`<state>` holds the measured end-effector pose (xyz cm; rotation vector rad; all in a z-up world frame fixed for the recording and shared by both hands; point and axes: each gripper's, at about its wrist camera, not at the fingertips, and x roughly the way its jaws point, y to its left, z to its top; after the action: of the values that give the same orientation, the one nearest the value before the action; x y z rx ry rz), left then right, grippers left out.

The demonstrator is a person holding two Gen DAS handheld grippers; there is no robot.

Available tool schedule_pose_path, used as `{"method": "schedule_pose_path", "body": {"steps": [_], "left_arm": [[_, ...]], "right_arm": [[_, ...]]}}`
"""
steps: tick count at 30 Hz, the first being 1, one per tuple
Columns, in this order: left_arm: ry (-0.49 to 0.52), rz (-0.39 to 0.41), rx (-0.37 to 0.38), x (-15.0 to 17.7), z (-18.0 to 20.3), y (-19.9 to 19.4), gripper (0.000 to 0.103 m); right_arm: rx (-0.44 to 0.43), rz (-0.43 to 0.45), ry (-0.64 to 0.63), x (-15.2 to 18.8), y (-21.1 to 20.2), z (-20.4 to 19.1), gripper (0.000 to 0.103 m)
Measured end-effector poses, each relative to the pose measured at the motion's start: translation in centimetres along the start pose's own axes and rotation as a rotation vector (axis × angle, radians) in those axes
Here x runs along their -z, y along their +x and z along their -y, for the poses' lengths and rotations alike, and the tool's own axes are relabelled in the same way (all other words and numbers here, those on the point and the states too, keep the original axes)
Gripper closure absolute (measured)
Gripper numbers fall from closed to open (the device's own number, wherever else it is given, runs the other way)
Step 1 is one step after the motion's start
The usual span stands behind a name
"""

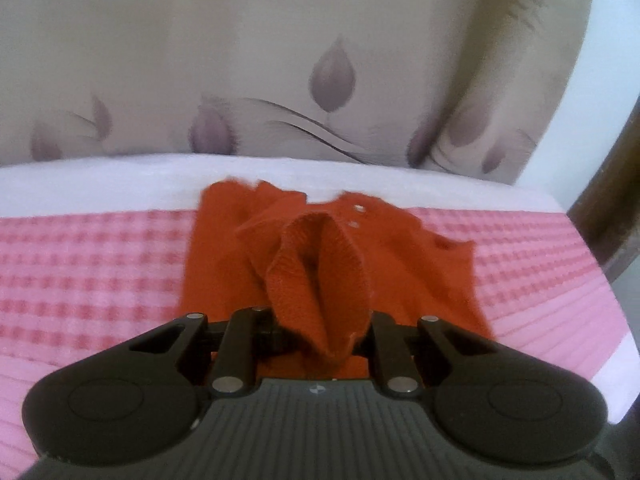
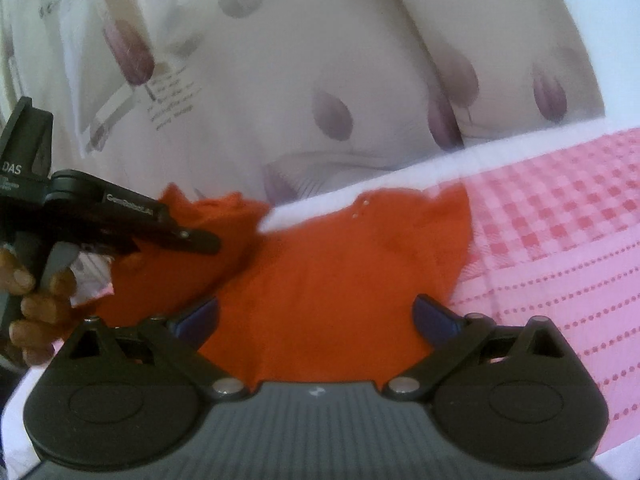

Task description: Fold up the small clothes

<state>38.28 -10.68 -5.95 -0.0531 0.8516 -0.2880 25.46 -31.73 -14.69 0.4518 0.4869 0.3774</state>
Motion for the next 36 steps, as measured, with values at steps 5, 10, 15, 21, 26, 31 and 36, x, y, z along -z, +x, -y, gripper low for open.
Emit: {"method": "schedule_pose_path", "body": {"steps": [5, 10, 15, 21, 26, 31, 36], "left_arm": [[-0.038, -0.041, 0.058, 0.7, 1.3, 1.3, 0.082], [-0.135, -0.040, 0.246, 0.6, 0.5, 0.8, 0.052], [-0.163, 0.089, 0.382, 0.5, 0.0, -2.6, 0.028], [-0.062, 0.343, 0.196, 5.2, -2.5, -6.6, 0.017], [0.025, 0.380, 0.221, 11.5, -4.1, -6.7, 0.024], [0.013, 0.420, 0.278, 14.3, -4.0, -5.9, 0.022], [-0.006, 0.456, 0.287, 15.3, -4.6, -5.3, 0.032]], "right_arm": [[-0.008, 0.008, 0.028, -0.1, -0.1, 0.4, 0.000], [-0.010, 0.009, 0.032, -0.1, -0.2, 0.5, 0.000], [-0.014, 0.009, 0.040, -0.1, -0.3, 0.5, 0.000], [-0.076, 0.035, 0.050, -0.1, -0.9, 0.9, 0.000], [-0.175, 0.096, 0.126, -0.5, -2.8, 1.3, 0.000], [-0.191, 0.098, 0.184, -1.9, -3.0, 0.8, 0.012], [-0.055, -0.012, 0.125, -3.2, -0.1, -0.3, 0.055]]}}
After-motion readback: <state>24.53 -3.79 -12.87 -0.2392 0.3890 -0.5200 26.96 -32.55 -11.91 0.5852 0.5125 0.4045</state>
